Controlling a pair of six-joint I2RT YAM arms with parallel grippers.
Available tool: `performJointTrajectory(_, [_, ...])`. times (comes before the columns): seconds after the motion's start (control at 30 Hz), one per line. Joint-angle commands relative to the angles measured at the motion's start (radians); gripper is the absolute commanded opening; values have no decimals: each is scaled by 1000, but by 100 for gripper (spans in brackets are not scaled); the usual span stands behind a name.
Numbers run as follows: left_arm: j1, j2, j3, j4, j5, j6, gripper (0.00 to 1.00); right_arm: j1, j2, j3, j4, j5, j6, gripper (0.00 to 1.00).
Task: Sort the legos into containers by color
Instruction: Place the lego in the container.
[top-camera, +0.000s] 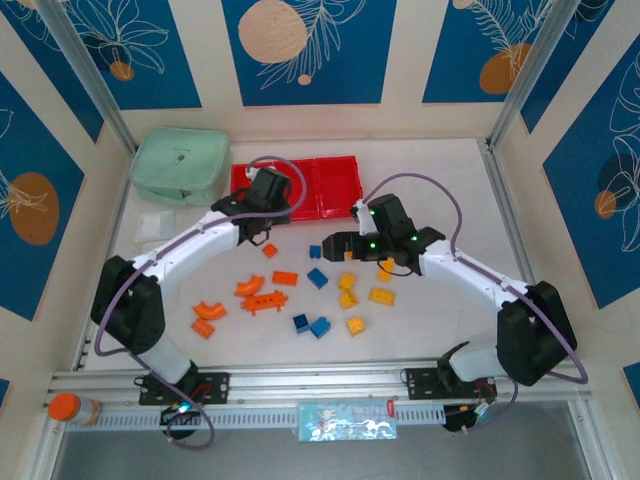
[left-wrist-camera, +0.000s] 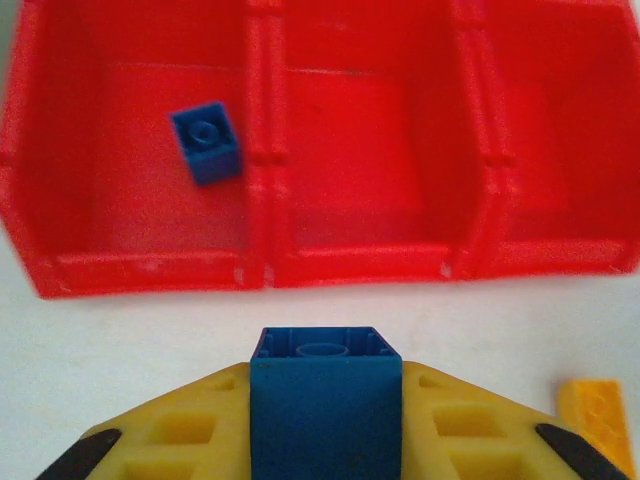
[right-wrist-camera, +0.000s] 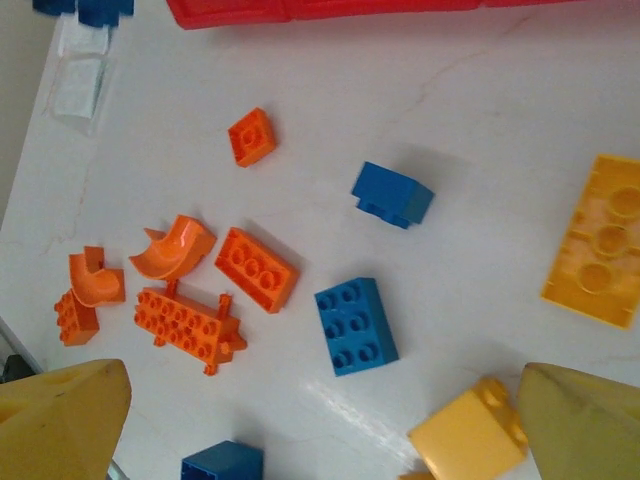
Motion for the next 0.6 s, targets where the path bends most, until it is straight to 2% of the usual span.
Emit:
performJointTrajectory(0.0, [75,27,48,-24,-11,77,20,21,36,55,47,-2,24,99])
performJointTrajectory(0.3, [219,265,245,-9,-10,174,19,28,98,115,40,7,23,99])
performJointTrajectory(0.43, [235,376,350,-35,-57,206,20,26,103,133,21,17,18,99])
performJointTrajectory(0.57, [259,443,402,-44,-26,211,25,26,103,152,2,24,13,99])
